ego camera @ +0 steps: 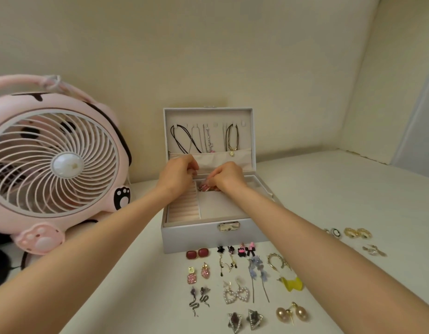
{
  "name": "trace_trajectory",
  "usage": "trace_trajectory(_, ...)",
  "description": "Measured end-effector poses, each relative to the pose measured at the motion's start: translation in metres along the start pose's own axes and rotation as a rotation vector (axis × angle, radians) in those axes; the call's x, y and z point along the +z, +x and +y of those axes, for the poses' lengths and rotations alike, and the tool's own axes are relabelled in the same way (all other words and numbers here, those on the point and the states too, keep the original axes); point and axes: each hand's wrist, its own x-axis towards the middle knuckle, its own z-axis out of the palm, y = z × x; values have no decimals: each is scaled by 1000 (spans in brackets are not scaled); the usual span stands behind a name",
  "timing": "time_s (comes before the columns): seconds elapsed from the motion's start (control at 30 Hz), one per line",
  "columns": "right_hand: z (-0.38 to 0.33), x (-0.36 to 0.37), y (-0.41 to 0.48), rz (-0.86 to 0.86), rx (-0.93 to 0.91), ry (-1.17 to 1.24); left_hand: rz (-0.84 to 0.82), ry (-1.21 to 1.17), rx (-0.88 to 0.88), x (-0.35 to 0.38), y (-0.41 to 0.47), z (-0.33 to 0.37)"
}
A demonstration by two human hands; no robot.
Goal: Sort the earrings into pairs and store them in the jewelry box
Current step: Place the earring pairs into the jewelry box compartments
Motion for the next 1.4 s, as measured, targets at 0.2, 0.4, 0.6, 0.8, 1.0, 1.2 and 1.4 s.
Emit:
trace_trajectory(0.2, -3, 6, 1, -26, -36, -120, 20, 50, -18, 3, -8, 2)
trace_trajectory(0.4, -1, -4, -10, -12, -147, -157, 58, 74, -13, 2, -17, 17)
trace_trajectory(0.6, 14, -68, -46, 70, -303, -122, 10, -83, 102, -5, -44, 67)
trace_trajectory(0.8, 57, -134, -94, 101, -316, -238, -93, -28, 346, 16, -69, 121)
trace_trajectory(1.0, 97, -152, -110, -67, -169, -708, -229, 221, 513, 60, -76, 157)
trace_trajectory(1.2, 113, -151, -112, -83, -146, -726, -314, 374, 491, 79, -73, 168)
trace_trajectory(1.4, 119, -152, -110, -81, -135, -631, -338, 489, 540, 89, -69, 175)
